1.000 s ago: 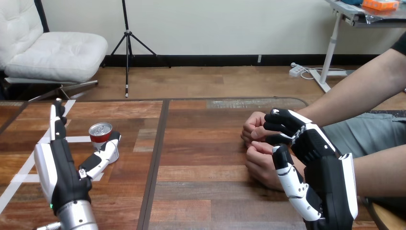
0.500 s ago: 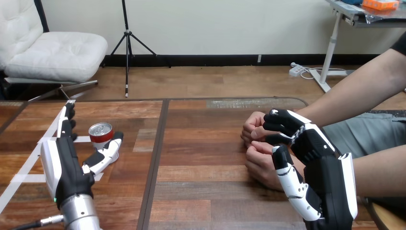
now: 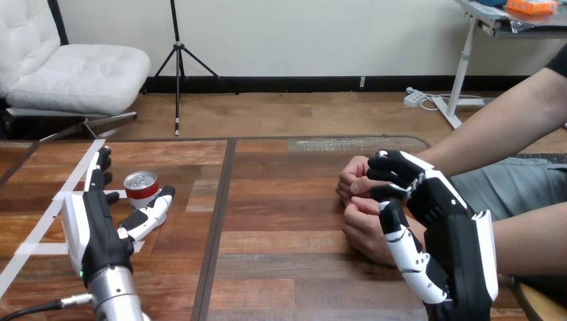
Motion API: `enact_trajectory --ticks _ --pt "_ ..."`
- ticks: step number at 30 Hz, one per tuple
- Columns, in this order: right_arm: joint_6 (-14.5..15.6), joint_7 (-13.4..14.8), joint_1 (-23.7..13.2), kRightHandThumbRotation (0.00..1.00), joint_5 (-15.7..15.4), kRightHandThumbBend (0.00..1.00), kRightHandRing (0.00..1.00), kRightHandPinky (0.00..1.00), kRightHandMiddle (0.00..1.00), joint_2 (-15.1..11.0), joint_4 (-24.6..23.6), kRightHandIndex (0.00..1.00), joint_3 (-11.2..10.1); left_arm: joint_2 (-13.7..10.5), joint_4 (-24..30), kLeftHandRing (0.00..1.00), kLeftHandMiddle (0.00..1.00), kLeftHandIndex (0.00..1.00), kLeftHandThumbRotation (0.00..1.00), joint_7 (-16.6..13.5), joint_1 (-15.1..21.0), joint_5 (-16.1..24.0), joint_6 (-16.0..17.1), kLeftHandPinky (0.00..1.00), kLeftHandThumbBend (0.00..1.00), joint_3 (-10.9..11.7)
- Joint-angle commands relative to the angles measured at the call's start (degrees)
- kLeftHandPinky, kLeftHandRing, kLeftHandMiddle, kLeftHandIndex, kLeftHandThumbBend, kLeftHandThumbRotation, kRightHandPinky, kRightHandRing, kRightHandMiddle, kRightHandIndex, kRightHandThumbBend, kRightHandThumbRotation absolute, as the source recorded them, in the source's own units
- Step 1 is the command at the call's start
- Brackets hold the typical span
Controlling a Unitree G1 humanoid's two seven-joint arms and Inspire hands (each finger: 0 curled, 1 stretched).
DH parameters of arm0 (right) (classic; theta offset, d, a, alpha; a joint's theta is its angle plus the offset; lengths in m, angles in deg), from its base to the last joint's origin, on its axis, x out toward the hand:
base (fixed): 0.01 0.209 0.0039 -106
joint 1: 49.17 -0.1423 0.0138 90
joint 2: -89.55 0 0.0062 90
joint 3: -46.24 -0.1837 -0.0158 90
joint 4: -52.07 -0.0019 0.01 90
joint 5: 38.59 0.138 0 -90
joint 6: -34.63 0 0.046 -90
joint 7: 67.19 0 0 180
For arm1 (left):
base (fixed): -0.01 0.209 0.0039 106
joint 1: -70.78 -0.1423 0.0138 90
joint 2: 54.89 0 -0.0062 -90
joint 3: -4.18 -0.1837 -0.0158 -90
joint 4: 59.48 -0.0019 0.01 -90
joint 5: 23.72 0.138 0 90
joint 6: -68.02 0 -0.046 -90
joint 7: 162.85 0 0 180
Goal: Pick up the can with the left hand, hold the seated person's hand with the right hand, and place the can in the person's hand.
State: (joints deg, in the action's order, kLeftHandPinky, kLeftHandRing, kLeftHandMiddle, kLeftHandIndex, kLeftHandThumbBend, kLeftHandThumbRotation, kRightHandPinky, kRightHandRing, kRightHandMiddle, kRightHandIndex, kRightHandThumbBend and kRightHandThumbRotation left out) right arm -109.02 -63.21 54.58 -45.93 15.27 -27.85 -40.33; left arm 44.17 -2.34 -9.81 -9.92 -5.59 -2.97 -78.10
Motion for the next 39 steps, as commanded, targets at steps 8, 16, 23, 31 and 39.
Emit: enact_trajectory --ticks 8,16,23,31,39 --pt "-0.8 0.1 -4.1 0.56 0.1 0.49 0.71 0.63 0.74 0.3 0.0 0.73 -0.4 -2.3 -3.6 0.86 0.88 0.89 0.09 0.1 6.0 0.2 -0.8 0.74 0.72 -1.0" --pt "-0.4 0.5 -4.0 0.57 -0.8 0.49 0.71 0.63 0.74 0.5 -0.4 0.73 -0.6 -3.0 -5.3 0.86 0.89 0.9 0.12 0.4 7.0 0.2 -1.6 0.74 0.73 -1.4" --pt "-0.4 0.5 -3.9 0.59 -1.0 0.5 0.72 0.64 0.74 0.5 -0.5 0.73 -0.5 -3.5 -6.8 0.86 0.9 0.9 0.14 0.7 7.9 -0.1 -2.1 0.75 0.73 -1.5" --pt "-0.5 0.6 -3.9 0.59 -0.9 0.5 0.72 0.64 0.74 0.5 -0.5 0.73 -0.6 -4.0 -8.4 0.87 0.91 0.91 0.14 0.7 8.7 0.1 -3.0 0.78 0.73 -1.7" --pt "-0.9 0.5 -3.9 0.59 -1.0 0.49 0.71 0.63 0.74 0.4 -0.3 0.73 -0.6 -4.5 -10.0 0.88 0.92 0.92 0.16 0.4 9.7 0.7 -4.1 0.8 0.74 -2.3"
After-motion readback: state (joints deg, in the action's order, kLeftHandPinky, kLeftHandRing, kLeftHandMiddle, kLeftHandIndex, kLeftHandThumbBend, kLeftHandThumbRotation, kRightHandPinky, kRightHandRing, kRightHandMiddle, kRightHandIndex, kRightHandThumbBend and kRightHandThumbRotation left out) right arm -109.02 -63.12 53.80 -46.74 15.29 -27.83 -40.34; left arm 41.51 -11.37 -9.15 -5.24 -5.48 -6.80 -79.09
